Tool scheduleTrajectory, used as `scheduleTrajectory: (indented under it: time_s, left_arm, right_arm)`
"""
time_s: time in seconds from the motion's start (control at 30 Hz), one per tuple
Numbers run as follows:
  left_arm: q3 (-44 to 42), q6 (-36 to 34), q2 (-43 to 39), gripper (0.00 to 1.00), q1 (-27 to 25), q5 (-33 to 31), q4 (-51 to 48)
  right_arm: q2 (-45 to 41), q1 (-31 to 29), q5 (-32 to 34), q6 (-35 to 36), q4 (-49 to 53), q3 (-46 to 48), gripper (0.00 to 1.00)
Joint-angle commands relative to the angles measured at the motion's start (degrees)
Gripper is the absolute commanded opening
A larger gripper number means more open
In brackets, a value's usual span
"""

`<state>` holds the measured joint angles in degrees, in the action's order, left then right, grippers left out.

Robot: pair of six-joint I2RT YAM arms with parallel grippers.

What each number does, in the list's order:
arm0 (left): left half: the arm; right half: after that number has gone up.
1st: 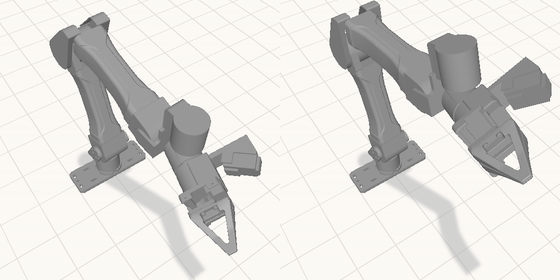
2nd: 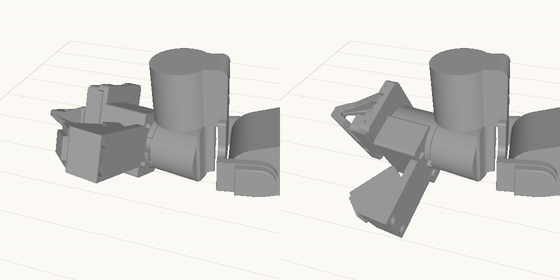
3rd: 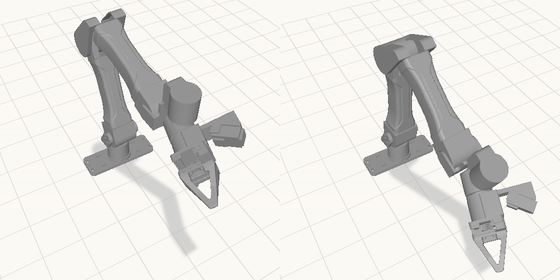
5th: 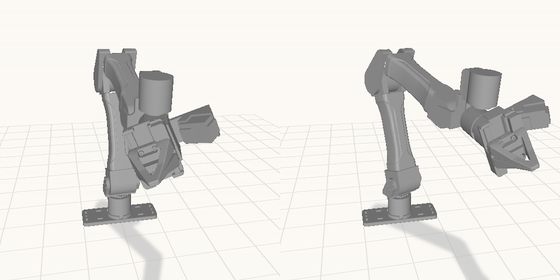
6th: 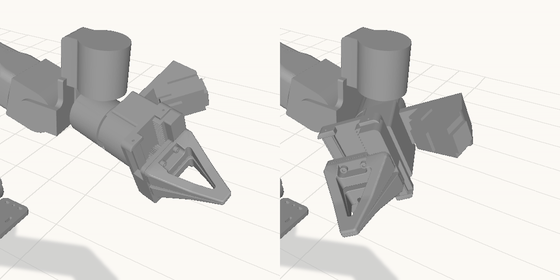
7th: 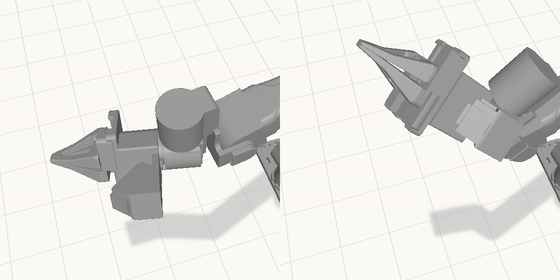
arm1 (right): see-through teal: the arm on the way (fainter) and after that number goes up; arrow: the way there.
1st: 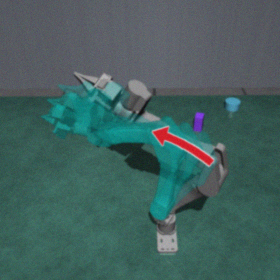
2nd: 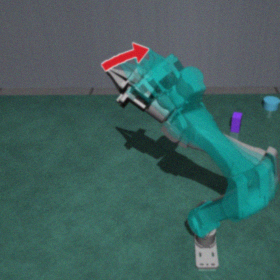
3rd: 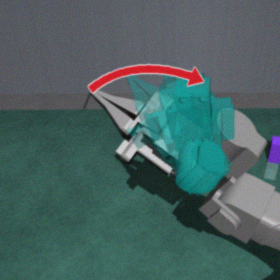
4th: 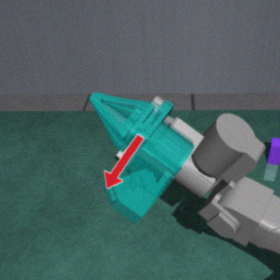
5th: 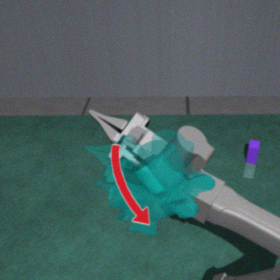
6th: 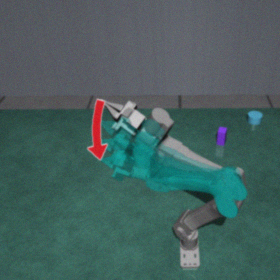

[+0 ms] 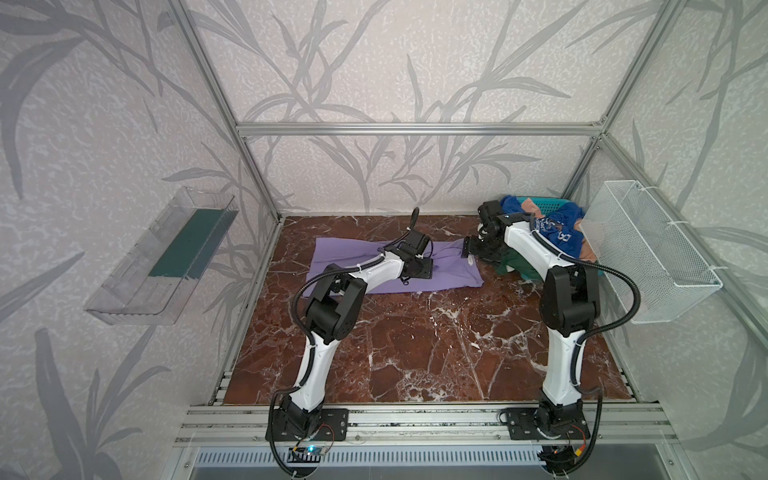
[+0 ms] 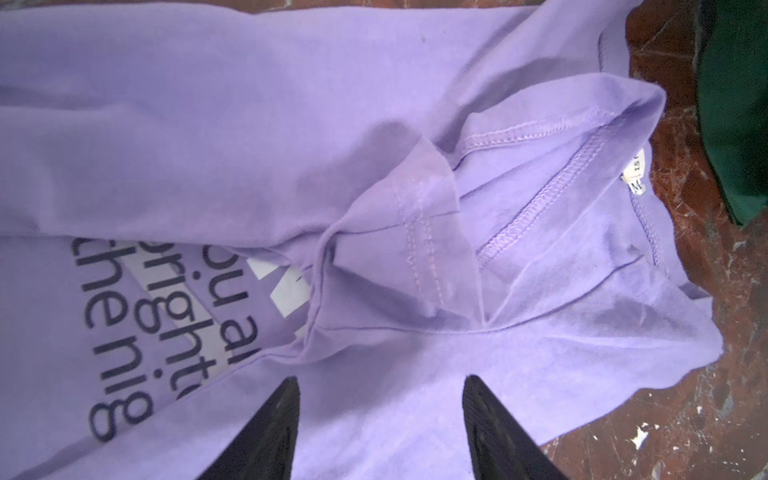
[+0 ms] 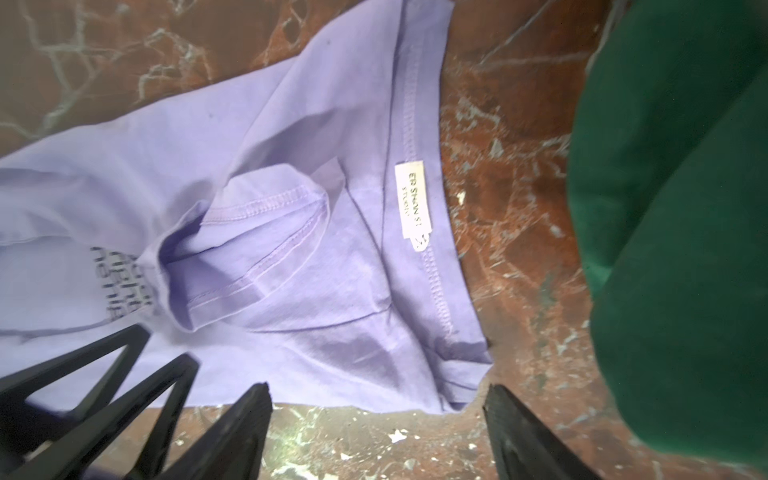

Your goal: Fold and stack the t-shirts

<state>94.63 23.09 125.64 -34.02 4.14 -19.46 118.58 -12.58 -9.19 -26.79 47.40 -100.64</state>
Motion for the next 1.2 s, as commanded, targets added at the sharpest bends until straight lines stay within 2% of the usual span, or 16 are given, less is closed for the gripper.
scheduleTrajectory:
  time_s: [0.0,0.17,0.33,0.47,0.77,0.93,1.17]
  left_arm:
    - [3.95,-3.1,2.92,0.63,-0.94,-1.41,-3.31]
    - [10.1,-4.82,7.53,0.63,-1.16,-4.09,-5.47]
    - [15.85,-5.94,11.39,0.65,-1.07,-8.07,-6.39]
    - [19.33,-3.92,13.22,0.67,-0.41,-9.33,-6.27]
    - [24.19,1.77,15.86,0.68,2.68,-5.71,-6.97]
    - [27.61,5.75,18.19,0.68,4.93,-2.71,-7.45]
    - [33.91,6.47,21.65,0.69,6.37,-2.03,-10.98]
  right_arm:
    - [-0.72,1.13,-5.5,-2.45,-6.88,5.27,0.81]
    - [-0.07,2.03,-7.94,-2.98,-10.97,11.47,0.8]
    - [4.39,2.19,-3.59,-0.16,-6.79,10.06,0.79]
    - [5.32,2.21,-1.39,0.23,-6.49,11.31,0.79]
    - [7.24,2.21,1.76,2.08,-4.35,10.9,0.75]
    - [7.92,2.12,3.47,2.09,-2.72,10.25,0.62]
    - [7.03,2.12,4.14,2.53,-2.66,11.44,0.6]
